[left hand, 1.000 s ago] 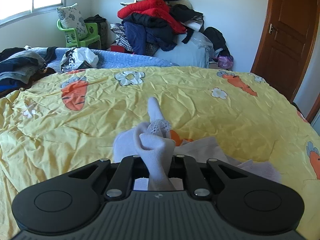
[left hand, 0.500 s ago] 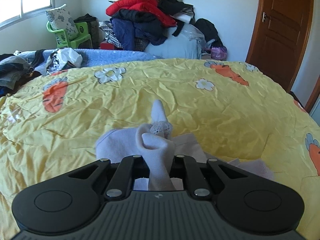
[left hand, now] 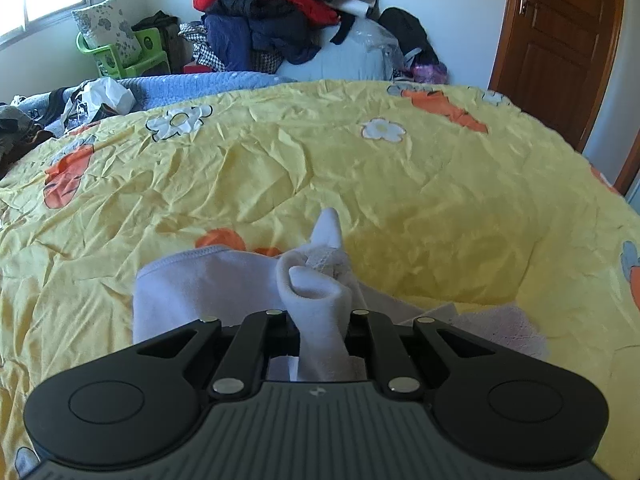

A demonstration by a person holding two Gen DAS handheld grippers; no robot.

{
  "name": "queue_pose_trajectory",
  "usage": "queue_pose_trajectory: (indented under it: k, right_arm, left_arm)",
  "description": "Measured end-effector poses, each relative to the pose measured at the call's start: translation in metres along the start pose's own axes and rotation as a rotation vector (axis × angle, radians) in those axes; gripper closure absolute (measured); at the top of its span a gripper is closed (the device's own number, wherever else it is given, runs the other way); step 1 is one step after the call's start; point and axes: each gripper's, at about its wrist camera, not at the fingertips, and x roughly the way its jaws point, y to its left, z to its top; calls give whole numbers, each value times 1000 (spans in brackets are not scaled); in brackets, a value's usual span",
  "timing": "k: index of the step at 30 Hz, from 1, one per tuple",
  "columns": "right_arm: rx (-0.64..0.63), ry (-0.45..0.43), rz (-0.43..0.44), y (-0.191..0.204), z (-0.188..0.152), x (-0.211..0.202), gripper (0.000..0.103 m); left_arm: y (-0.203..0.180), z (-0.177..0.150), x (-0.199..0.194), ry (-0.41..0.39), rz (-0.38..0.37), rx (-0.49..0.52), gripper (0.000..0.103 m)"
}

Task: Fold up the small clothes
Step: 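Lift the held side with both grippers and fold it over the other half, then open the left gripper, then the right gripper, releasing the fold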

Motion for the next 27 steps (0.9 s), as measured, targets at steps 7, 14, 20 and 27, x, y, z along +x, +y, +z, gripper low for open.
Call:
queue_pose_trajectory:
  k: [7, 14, 20, 27]
  right_arm:
    - [103, 29, 42, -22, -1, 9, 97]
    - [133, 40, 57, -27, -4, 15, 97]
    - [214, 52, 89, -40, -4, 18, 97]
    - [271, 55, 107, -46, -5, 19, 88]
  left_arm:
    - [-10, 0, 3, 1, 31, 46, 91]
    - [-8, 6, 7, 17, 34, 21, 79]
    - [-4, 14, 0, -48, 100, 17, 33]
    - [10, 22, -16, -100, 141, 2, 26]
